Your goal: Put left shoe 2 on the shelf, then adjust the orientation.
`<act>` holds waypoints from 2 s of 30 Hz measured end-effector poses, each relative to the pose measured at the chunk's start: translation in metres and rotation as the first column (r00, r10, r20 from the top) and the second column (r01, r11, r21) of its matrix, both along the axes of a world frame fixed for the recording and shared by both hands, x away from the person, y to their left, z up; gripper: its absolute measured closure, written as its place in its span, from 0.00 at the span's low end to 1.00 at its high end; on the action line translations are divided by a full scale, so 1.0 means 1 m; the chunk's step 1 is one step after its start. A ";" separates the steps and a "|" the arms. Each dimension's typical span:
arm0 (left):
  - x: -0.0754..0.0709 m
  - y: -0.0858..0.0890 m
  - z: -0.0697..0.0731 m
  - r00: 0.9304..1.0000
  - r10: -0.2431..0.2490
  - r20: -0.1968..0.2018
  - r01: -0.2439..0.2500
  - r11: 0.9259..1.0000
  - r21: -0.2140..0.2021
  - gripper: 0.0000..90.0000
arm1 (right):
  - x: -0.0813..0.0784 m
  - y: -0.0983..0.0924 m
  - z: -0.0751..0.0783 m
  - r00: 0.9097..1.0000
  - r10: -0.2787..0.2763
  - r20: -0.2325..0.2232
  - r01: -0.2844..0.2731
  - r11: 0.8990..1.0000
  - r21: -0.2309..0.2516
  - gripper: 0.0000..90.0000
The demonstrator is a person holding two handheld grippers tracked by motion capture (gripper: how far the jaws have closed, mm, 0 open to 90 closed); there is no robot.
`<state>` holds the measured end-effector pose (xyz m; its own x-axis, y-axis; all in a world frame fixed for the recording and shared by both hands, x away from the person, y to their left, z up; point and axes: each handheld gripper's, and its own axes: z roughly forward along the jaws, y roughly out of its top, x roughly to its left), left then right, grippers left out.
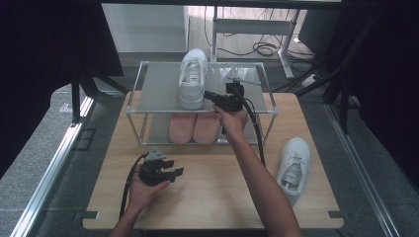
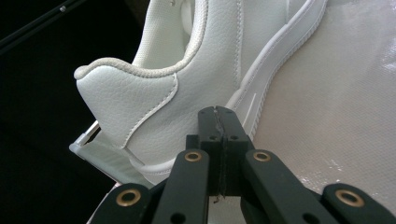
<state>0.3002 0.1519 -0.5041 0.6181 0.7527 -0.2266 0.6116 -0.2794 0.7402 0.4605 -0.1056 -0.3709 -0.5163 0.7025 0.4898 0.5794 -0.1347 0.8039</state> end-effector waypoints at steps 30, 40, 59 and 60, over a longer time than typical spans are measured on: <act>0.000 -0.001 -0.001 1.000 0.000 -0.007 0.000 1.000 -0.003 0.52 | -0.040 -0.036 0.008 0.993 0.019 0.115 -0.009 0.996 -0.085 0.83; -0.003 0.002 0.001 1.000 0.009 -0.001 -0.009 1.000 0.001 0.52 | -0.064 -0.052 -0.002 0.992 0.049 0.113 -0.036 0.992 -0.117 0.76; -0.001 0.003 0.001 1.000 0.013 0.000 -0.013 1.000 -0.006 0.52 | -0.099 -0.081 -0.030 0.993 0.049 0.107 -0.037 0.993 -0.112 0.75; -0.001 0.003 0.001 1.000 0.009 -0.002 -0.009 1.000 -0.005 0.52 | -0.101 -0.082 -0.031 0.993 0.049 0.108 -0.037 0.993 -0.115 0.75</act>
